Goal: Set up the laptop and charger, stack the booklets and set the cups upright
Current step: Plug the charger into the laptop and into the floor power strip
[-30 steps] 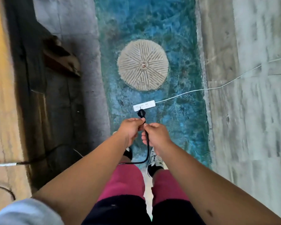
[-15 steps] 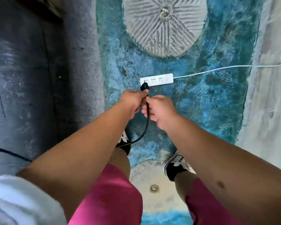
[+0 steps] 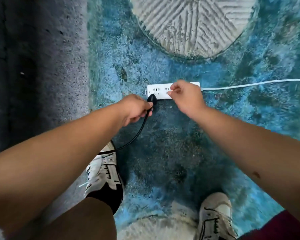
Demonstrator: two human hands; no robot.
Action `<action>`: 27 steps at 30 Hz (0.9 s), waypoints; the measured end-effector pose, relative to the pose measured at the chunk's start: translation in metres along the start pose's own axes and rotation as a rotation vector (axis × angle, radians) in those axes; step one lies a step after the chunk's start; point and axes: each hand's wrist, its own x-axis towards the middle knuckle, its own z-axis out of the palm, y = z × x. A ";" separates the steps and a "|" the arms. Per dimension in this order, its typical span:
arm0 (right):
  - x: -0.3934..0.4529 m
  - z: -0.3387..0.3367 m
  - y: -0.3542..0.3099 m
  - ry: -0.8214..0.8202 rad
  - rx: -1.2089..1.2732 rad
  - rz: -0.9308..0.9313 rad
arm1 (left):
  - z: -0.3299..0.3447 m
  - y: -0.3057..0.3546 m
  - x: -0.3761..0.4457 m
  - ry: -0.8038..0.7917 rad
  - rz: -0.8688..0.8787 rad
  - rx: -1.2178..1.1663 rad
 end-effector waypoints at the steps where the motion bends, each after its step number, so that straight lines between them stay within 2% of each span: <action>1: 0.014 -0.002 0.009 -0.004 -0.126 -0.075 | 0.003 -0.005 0.006 -0.017 0.005 0.003; 5: 0.053 -0.010 0.023 -0.188 -0.518 -0.258 | 0.009 -0.014 0.017 -0.026 0.039 0.059; 9: 0.065 -0.009 0.026 -0.293 -0.652 -0.305 | 0.009 -0.006 0.016 0.020 0.075 0.026; 17: 0.072 -0.004 0.026 -0.319 -0.701 -0.379 | 0.000 0.006 0.010 0.071 0.036 0.113; 27: 0.082 0.005 0.035 -0.304 -0.579 -0.360 | 0.008 0.008 0.013 0.042 0.062 0.137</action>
